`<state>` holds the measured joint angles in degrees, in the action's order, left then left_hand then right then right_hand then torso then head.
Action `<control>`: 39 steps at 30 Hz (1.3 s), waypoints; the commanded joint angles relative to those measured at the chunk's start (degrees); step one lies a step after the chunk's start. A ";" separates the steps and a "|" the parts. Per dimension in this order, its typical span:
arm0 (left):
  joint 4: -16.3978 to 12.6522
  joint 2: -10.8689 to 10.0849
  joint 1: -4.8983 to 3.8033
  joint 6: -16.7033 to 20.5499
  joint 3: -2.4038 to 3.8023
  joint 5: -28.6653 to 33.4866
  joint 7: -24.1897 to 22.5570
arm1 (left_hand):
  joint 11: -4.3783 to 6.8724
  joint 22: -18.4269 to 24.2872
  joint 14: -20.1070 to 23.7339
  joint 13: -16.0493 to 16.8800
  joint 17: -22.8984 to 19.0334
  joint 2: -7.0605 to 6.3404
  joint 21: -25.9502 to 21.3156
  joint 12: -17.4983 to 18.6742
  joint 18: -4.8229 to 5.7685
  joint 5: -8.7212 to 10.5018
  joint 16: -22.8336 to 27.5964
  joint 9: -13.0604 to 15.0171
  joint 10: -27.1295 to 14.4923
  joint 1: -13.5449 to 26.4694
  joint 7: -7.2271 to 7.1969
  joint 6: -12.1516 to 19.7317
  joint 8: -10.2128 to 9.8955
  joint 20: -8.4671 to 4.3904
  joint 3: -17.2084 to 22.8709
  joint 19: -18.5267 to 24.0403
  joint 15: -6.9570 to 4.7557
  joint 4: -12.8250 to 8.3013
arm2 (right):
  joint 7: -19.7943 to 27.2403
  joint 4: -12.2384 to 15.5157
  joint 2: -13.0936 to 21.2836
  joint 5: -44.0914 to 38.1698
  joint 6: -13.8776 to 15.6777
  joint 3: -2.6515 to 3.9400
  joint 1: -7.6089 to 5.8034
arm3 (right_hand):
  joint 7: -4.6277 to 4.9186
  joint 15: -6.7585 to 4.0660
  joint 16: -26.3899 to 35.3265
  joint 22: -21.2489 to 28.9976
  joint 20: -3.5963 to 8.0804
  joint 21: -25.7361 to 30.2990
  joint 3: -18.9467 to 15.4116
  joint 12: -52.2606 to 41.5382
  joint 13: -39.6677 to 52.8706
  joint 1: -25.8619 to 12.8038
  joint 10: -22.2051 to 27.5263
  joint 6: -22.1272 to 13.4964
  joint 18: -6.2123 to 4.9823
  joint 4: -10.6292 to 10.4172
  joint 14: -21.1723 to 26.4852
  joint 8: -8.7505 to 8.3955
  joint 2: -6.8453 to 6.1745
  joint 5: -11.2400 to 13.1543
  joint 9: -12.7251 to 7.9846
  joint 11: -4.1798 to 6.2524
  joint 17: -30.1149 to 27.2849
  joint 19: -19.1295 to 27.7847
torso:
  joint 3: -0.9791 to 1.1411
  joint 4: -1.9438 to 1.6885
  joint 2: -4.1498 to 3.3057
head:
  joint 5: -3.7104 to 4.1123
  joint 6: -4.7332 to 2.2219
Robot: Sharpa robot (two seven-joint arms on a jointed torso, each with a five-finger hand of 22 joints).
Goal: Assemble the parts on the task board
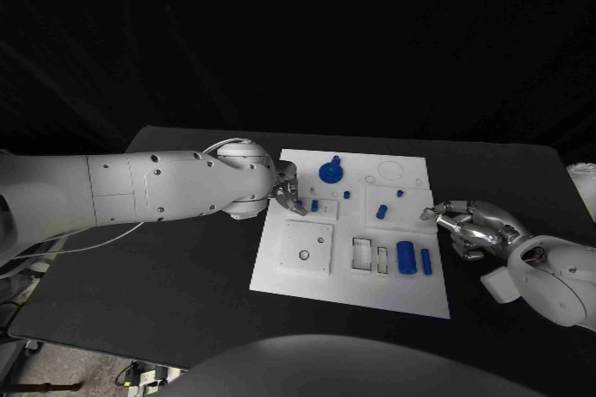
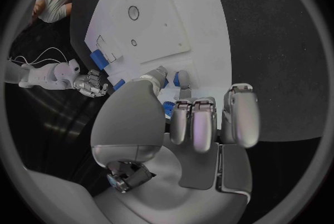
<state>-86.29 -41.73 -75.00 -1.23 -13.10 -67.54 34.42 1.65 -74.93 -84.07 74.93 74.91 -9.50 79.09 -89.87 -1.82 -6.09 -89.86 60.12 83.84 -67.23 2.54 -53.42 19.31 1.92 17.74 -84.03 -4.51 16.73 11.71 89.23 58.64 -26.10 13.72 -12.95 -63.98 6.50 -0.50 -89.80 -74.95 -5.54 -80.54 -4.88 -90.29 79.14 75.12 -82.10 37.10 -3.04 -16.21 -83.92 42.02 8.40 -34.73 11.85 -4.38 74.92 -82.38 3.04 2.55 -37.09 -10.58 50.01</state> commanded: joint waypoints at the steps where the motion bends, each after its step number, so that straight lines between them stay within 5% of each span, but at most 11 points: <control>1: -0.01 0.13 0.00 -0.08 0.01 0.42 -0.18 | 0.01 -11.96 -5.93 15.07 15.09 0.13 -0.06 -0.13 -0.53 0.39 -0.14 0.12 6.16 -0.49 0.07 -0.21 0.35 0.01 0.44 -1.22 -0.01 -0.04 | 0.17 0.01 -0.07 -0.24 -1.10 0.00 0.07 | 0.10 -0.37 0.31 -11.14 -0.04 0.29 0.46 0.29 10.86 0.49 -7.90 0.45 0.08 -0.03 -5.43 -0.28 0.10 -0.23 -0.08 1.96 13.72 0.46 | 0.00 -0.02 0.01 | -0.03 -0.01; 16: -2.27 -2.33 -0.26 0.58 0.15 -1.64 1.38 | -0.12 -11.97 -5.93 15.07 15.09 -0.57 -0.03 -0.13 -0.52 1.92 -0.14 0.94 6.16 1.36 0.31 0.38 1.28 0.17 -0.38 -1.29 0.12 0.08 | 0.36 0.01 0.10 -0.24 -0.70 -0.01 0.09 | 0.10 -0.37 0.33 -11.11 -0.03 0.38 0.57 0.29 10.86 0.60 -7.90 0.50 0.06 -0.06 -5.40 -0.30 0.02 -0.21 -0.07 1.95 13.67 0.52 | -0.03 0.09 0.09 | 0.23 -0.01; 20: -5.04 -5.02 -1.63 1.76 0.39 -1.85 0.01 | -0.17 -11.90 -5.93 15.07 15.09 -1.05 -0.33 -0.13 -0.58 2.71 -0.14 1.84 6.16 1.01 0.48 2.13 1.91 0.21 -0.60 -1.14 0.14 0.03 | 0.80 0.17 0.41 -0.24 -0.03 -0.01 0.09 | 0.12 -0.37 0.30 -11.15 -0.03 0.29 0.56 0.29 10.86 0.56 -7.90 0.54 0.08 -0.11 -5.44 -0.29 -0.09 -0.18 -0.07 1.94 13.74 0.45 | 0.02 0.13 0.05 | 0.22 -0.01; 25: -9.00 -8.94 -4.44 5.09 0.56 -1.34 -6.22 | -1.17 -11.31 -5.93 14.93 15.09 -1.47 -2.71 0.16 -0.96 2.82 -0.14 2.74 5.91 -2.10 1.63 7.50 2.99 0.86 0.24 0.39 1.06 -0.08 | 1.59 0.56 0.89 -0.23 1.14 -0.01 0.07 | 0.14 -0.36 0.24 -11.21 -0.03 0.16 0.51 0.29 10.86 0.42 -7.90 0.69 0.13 -0.25 -5.53 -0.27 -0.28 -0.13 -0.04 1.92 13.93 0.33 | 0.04 0.09 0.06 | 0.30 -0.01; 27: -10.30 -10.22 -5.33 7.63 0.58 -1.03 -10.65 | -1.95 -10.57 -5.70 12.13 14.90 -1.34 -5.67 6.27 -1.46 2.88 0.24 2.19 0.22 -5.10 2.25 10.42 2.91 1.35 1.74 2.46 1.95 -0.35 | 1.86 0.73 1.02 -0.23 1.48 -0.01 0.07 | 0.15 -0.36 0.21 -11.22 -0.03 0.12 0.48 0.29 10.86 0.35 -7.90 0.75 0.14 -0.31 -5.55 -0.26 -0.35 -0.11 -0.04 1.91 13.98 0.30 | 0.04 0.04 0.08 | 0.43 -0.01; 28: -10.88 -10.76 -5.70 9.50 0.58 -0.96 -13.64 | -3.06 -9.50 -3.75 8.74 13.61 -1.36 -9.90 14.01 -2.06 2.63 2.96 1.38 -7.62 -7.51 3.50 12.40 2.96 2.02 3.19 5.80 3.39 -0.13 | 2.00 0.81 1.07 -0.22 1.62 -0.01 0.07 | 0.15 -0.36 0.20 -11.24 -0.03 0.07 0.46 0.29 10.86 0.28 -7.90 0.79 0.15 -0.36 -5.58 -0.26 -0.38 -0.10 -0.03 1.91 14.03 0.25 | 0.03 0.05 0.08 | 0.47 -0.01; 29: -11.18 -11.00 -5.93 11.11 0.53 -1.08 -16.12 | -3.88 -8.55 0.27 4.19 11.36 -1.82 -13.58 24.40 -2.59 2.91 7.86 0.46 -18.39 -9.51 3.86 13.90 2.45 2.36 4.22 8.78 4.06 -0.49 | 2.10 0.85 1.10 -0.21 1.70 -0.01 0.07 | 0.16 -0.36 0.19 -11.25 -0.03 0.06 0.45 0.29 10.86 0.21 -7.90 0.83 0.16 -0.39 -5.58 -0.26 -0.42 -0.09 -0.03 1.91 14.04 0.24 | 0.01 0.05 0.06 | 0.46 -0.01; 30: -11.32 -11.05 -6.11 12.60 0.42 -1.35 -18.55 | -4.88 -7.69 6.40 -4.02 8.70 -2.67 -16.70 40.89 -2.86 3.16 13.80 -1.28 -34.27 -11.93 4.32 14.86 2.25 2.96 5.74 12.36 5.51 -0.25 | 2.19 0.89 1.12 -0.20 1.76 -0.01 0.07 | 0.16 -0.35 0.20 -11.25 -0.04 0.05 0.42 0.29 10.86 0.08 -7.90 0.87 0.16 -0.44 -5.57 -0.26 -0.44 -0.06 -0.03 1.90 14.01 0.22 | -0.02 0.04 0.06 | 0.48 -0.01; 34: -10.50 -9.39 -6.39 17.72 0.15 -4.31 -26.42 | -7.04 -6.28 27.76 -14.59 -4.56 -3.43 -20.88 57.04 -3.22 2.48 38.00 -7.53 -48.63 -15.47 5.27 15.64 -0.97 3.92 8.80 17.18 6.69 -0.14 | 2.77 1.03 1.19 -0.19 2.05 -0.01 0.06 | 0.17 -0.35 0.20 -11.26 -0.04 0.03 0.39 0.29 10.86 -0.08 -7.90 0.91 0.17 -0.50 -5.58 -0.28 -0.46 -0.04 -0.03 1.89 14.03 0.20 | -0.14 -0.04 -0.03 | 0.79 -0.01; 37: -9.08 -7.08 -6.01 19.89 0.07 -8.03 -29.15 | -6.17 -9.66 12.47 -25.30 -5.91 -3.10 -6.95 64.82 -2.12 2.48 31.10 -17.56 -47.40 -16.93 4.68 11.11 -6.59 3.17 9.66 5.69 4.55 -0.11 | 3.53 1.10 1.25 -0.18 2.36 -0.01 0.07 | 0.19 -0.34 0.13 -11.32 -0.04 -0.11 0.35 0.29 10.86 -0.49 -7.90 0.98 0.21 -0.57 -5.66 -0.34 -0.41 0.06 -0.05 1.88 14.21 0.08 | -0.26 -0.04 -0.08 | 0.81 -0.01; 39: -7.95 -5.35 -5.47 20.42 0.04 -10.94 -29.76 | -5.30 -10.97 6.36 -31.26 -5.62 -3.60 -1.97 68.14 -1.39 2.51 27.65 -22.40 -45.28 -17.90 3.50 9.68 -9.67 2.60 9.22 1.61 3.24 -0.23 | 4.04 1.14 1.28 -0.17 2.61 -0.01 0.08 | 0.19 -0.33 0.07 -11.40 -0.05 -0.30 0.30 0.29 10.86 -0.82 -7.90 1.01 0.27 -0.59 -5.75 -0.39 -0.36 0.17 -0.06 1.88 14.38 -0.09 | -0.20 -0.02 -0.04 | 0.77 -0.01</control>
<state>-94.87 -48.02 -80.87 13.57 -13.01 -71.92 12.60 -3.98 -74.91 -74.66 46.52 69.26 -12.96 74.56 -23.43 -4.05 -3.38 -60.60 40.08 37.56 -84.56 6.55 -42.94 11.13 4.78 27.24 -80.32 -0.66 16.65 13.53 90.22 59.88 -26.10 15.75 -12.95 -63.97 6.71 -0.50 -89.80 -74.92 -5.54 -80.54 -4.65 -90.06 79.06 74.80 -82.10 37.70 -3.03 -16.46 -83.92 42.00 8.11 -34.73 11.86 -4.38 74.91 -82.38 2.89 2.53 -37.10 -9.80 50.01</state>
